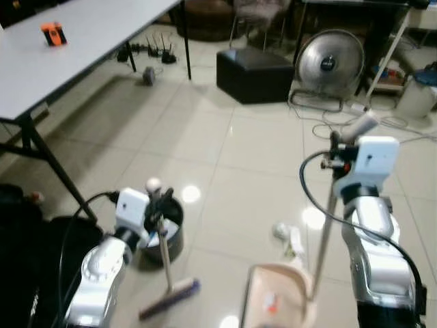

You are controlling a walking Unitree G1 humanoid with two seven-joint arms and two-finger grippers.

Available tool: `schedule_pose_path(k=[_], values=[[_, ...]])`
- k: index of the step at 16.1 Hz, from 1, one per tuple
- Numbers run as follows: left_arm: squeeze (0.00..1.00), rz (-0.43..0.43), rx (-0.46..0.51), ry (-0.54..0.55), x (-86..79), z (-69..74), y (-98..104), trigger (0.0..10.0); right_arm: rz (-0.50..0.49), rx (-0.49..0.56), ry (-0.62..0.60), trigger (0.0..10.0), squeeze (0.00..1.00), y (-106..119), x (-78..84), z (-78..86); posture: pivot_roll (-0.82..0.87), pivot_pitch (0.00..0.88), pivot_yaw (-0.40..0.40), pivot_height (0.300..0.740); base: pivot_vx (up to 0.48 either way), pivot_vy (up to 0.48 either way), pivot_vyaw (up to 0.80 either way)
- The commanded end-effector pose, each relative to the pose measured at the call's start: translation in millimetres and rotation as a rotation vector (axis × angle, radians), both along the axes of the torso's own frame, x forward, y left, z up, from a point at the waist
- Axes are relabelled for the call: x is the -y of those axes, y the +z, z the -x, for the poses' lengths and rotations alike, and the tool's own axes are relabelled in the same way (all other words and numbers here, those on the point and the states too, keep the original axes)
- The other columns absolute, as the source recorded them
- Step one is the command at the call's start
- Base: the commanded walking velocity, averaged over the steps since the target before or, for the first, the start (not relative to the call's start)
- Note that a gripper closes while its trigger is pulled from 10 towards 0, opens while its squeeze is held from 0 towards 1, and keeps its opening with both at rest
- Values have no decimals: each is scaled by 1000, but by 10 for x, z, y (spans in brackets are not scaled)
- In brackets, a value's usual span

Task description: Sweep floor

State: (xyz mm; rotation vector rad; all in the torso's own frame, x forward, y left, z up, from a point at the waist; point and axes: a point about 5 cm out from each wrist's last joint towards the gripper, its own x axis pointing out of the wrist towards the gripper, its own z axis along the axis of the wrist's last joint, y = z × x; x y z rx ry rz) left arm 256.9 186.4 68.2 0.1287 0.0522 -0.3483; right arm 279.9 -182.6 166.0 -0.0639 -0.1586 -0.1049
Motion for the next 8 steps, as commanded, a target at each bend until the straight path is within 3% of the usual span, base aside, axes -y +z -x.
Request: schedule_pose_path(k=[1, 2, 3, 4, 5, 8], values=[[0, 6, 38, -7, 33, -44, 61, 10000, -21, 35, -29, 10000, 0, 107, 88, 34, -72, 4, 20, 740, 0, -330, -800], [0, 3, 42, -5, 36, -48, 62, 10000, -29, 34, -40, 10000, 0, 114, 118, 44, -74, 2, 20, 740, 0, -330, -800], [0, 12, 65, -12, 167, -111, 190, 10000, -24, 30, -50, 10000, 0, 120, 137, 49, -77, 0, 21, 740, 0, -326, -800], [0, 29, 105, -28, 435, -231, 441, 10000, -31, 38, -61, 10000, 0, 140, 163, 58, -81, 0, 24, 740, 0, -330, -800], [0, 33, 116, -36, 527, -280, 510, 10000, -62, 11, -76, 10000, 0, 108, 194, 74, -84, 0, 24, 740, 0, -330, -400], [0, 38, 118, -34, 535, -304, 512, 10000, -48, -53, -54, 10000, 0, 11, 190, 125, -80, 6, 16, 740, 0, -326, 0]])
